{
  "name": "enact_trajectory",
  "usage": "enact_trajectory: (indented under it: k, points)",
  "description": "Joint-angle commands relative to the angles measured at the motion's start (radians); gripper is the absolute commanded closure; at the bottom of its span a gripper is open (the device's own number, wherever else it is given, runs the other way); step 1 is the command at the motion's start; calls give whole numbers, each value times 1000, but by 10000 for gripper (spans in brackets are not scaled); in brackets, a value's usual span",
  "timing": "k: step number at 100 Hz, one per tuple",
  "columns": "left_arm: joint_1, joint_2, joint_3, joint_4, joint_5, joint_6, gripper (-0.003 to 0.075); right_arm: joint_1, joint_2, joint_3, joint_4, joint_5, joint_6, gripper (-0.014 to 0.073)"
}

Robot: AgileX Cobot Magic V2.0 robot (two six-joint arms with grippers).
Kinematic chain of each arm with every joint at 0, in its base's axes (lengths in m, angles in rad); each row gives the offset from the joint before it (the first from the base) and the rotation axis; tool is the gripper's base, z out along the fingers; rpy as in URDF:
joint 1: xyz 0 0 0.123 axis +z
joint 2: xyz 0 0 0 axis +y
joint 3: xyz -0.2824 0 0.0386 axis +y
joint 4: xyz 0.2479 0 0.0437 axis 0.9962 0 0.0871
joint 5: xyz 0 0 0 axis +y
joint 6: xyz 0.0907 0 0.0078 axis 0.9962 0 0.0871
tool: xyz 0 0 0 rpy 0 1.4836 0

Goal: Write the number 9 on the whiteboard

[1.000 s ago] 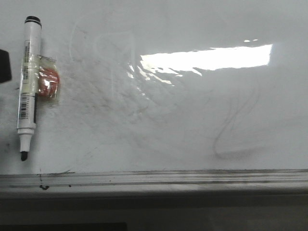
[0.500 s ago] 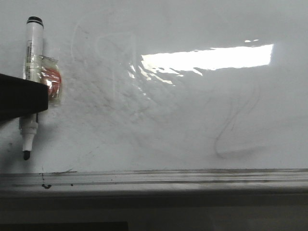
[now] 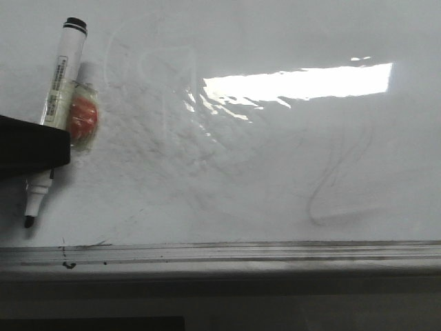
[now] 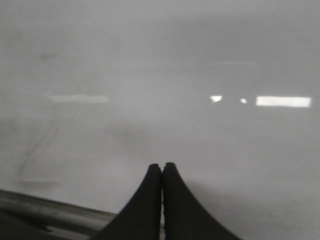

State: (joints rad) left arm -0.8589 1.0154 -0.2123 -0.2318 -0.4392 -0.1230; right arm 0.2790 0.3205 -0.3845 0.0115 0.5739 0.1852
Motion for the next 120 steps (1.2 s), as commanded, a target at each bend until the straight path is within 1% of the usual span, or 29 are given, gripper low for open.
enact_trajectory:
  k: [1,4,10,15,20,21,27,33,37,42,50,62,92,108,113,120]
  points:
    - [4,6,-21,-4,4,-8,741,111,63,-62,34,-81,-40,657]
    - [4,-1,-24,23,4,-8,741,140,83,-71,57,-86,-77,655]
    - [4,-13,-36,111,4,-8,741,229,125,-92,113,-100,-169,644]
    - [4,-24,-45,196,4,-8,741,303,167,-113,156,-104,-224,609]
    - [4,-36,-57,298,4,-8,741,392,218,-143,168,-104,-259,539]
    - [4,-38,-59,329,4,-8,741,392,225,-147,168,-104,-259,529]
    - [4,-49,-69,453,-1,-8,741,500,284,-185,163,-116,-266,431]
    - [4,-57,-79,570,-5,-8,741,573,340,-221,156,-142,-266,342]
    - [4,-59,-84,619,-19,-8,741,619,371,-242,148,-164,-266,301]
    - [4,-59,-84,675,-56,-8,741,663,418,-271,126,-194,-266,281]
    - [4,-59,-84,737,-108,-8,741,708,481,-306,103,-252,-266,279]
    - [4,-59,-84,795,-125,-8,741,716,562,-353,103,-295,-266,279]
    - [4,-59,-84,797,-123,-8,741,727,721,-475,153,-256,-266,281]
    - [4,-59,-84,797,-127,-8,741,729,783,-523,153,-222,-266,286]
    - [4,-59,-84,797,-127,-8,741,729,798,-534,153,-199,-266,321]
    - [4,-59,-84,797,-127,-8,740,729,811,-541,153,-187,-263,424]
